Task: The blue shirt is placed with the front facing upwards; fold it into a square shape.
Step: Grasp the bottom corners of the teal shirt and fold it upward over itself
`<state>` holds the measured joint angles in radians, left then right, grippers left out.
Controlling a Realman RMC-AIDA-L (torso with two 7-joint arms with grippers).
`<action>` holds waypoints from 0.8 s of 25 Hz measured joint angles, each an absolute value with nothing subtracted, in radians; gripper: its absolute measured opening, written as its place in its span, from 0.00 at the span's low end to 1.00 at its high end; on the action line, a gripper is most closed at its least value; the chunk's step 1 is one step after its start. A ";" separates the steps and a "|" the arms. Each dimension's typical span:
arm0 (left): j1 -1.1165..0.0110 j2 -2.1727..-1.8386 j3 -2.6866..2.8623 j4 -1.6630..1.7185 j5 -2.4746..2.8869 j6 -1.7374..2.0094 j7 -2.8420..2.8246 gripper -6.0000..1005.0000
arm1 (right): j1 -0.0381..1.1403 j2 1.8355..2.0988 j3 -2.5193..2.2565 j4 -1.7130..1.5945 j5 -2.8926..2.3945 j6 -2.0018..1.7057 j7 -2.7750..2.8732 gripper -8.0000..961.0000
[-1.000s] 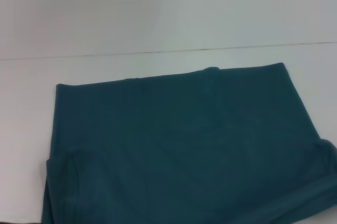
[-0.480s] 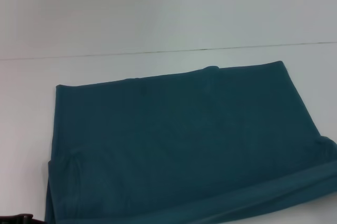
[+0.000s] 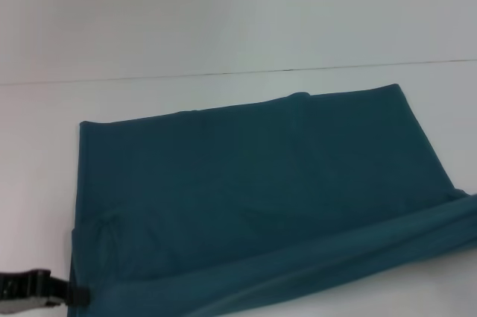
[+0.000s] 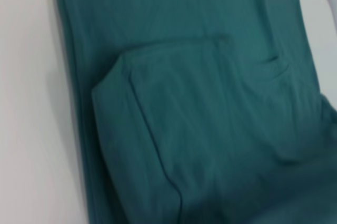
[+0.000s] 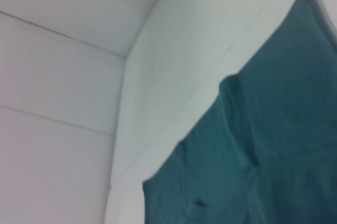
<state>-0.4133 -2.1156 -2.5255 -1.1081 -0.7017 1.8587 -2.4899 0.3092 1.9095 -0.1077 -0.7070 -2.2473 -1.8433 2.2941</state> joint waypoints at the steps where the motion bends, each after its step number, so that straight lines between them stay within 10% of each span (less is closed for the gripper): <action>1: -0.429 -2.107 -2.539 -1.084 -0.702 1.851 -2.484 0.00 | 0.314 1.909 -0.097 -0.697 -2.246 -1.838 2.292 0.06; 20: -0.585 -1.977 -2.634 -0.815 -0.815 1.639 -2.367 0.00 | 0.468 1.927 -0.086 -0.610 -2.146 -1.674 2.285 0.06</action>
<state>-0.5850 -1.9775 -2.6339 -0.8152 -0.8148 1.6389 -2.3670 0.4675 1.9266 -0.0863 -0.6100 -2.1460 -1.6741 2.2852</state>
